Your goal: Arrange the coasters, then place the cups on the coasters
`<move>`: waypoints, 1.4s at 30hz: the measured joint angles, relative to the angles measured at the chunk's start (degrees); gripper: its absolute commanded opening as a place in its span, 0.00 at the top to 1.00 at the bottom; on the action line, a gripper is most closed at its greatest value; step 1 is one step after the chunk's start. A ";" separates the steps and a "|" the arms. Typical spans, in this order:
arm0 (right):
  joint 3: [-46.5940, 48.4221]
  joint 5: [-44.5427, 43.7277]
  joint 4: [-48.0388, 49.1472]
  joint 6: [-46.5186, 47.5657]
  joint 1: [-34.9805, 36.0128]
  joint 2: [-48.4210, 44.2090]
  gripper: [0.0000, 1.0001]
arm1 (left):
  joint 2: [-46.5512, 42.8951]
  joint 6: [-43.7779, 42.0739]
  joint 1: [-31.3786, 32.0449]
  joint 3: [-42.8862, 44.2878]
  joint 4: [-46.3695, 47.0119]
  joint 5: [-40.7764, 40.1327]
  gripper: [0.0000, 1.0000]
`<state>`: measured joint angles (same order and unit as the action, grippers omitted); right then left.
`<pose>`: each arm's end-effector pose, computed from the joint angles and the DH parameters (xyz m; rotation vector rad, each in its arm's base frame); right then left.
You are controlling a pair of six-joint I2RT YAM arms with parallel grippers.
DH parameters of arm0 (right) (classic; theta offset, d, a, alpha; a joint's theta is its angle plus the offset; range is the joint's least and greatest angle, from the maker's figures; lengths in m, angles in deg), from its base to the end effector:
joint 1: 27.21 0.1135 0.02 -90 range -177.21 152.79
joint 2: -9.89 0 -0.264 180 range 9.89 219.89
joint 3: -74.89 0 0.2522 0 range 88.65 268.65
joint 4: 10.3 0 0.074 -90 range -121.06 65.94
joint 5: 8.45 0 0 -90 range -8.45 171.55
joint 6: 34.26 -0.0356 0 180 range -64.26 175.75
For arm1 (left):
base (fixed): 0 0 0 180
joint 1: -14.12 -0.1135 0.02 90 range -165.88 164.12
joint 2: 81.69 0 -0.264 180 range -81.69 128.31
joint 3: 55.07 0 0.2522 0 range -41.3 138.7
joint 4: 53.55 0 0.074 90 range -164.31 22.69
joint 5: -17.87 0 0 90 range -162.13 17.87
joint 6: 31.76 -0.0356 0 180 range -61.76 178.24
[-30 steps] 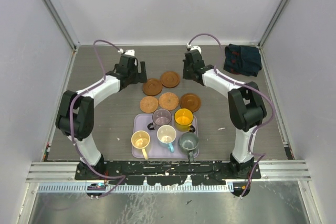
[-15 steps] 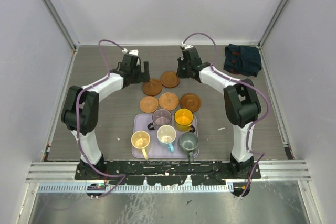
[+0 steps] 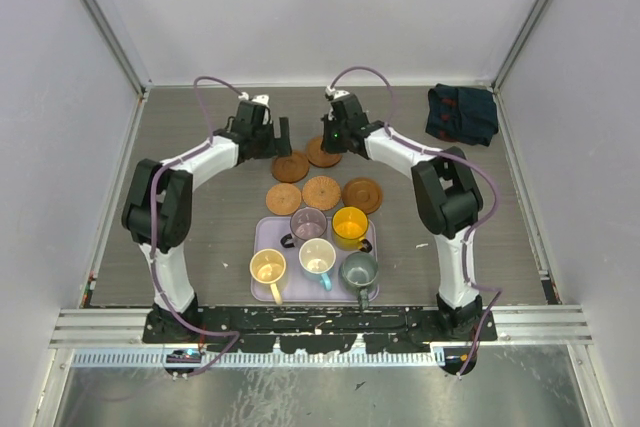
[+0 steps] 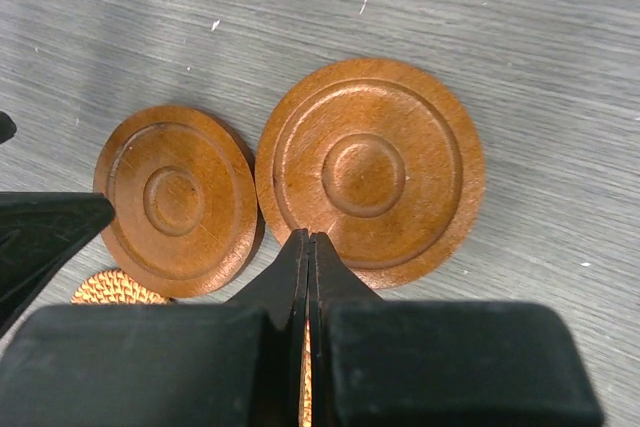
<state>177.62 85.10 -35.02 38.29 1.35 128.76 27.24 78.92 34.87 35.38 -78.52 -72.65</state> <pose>0.4140 0.2279 0.2029 -0.2585 2.3164 0.4829 0.3970 -0.1501 0.2079 -0.0032 2.3556 -0.3484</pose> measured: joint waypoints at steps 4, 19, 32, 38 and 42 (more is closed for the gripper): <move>0.90 0.22 -0.24 0.02 0.63 1.75 0.99 | 1.49 0.04 0.13 0.13 -0.20 0.61 0.46; 2.80 -0.33 -1.31 0.35 0.90 5.38 0.99 | 6.43 -0.57 0.15 4.81 -3.02 4.09 0.91; 2.80 -0.48 -1.29 0.63 0.90 5.38 0.99 | 6.58 -0.35 0.42 4.83 -3.28 6.21 0.64; 2.80 -0.50 -1.27 0.63 0.90 5.60 0.99 | 7.74 -0.33 0.57 5.03 -3.56 6.62 0.63; 2.80 -0.76 -1.31 0.61 0.90 6.49 0.99 | 8.79 -0.31 0.61 6.23 -4.11 7.17 0.63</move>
<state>180.42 84.34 -36.33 38.90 2.24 135.25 36.02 78.62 35.49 41.61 -82.63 -65.48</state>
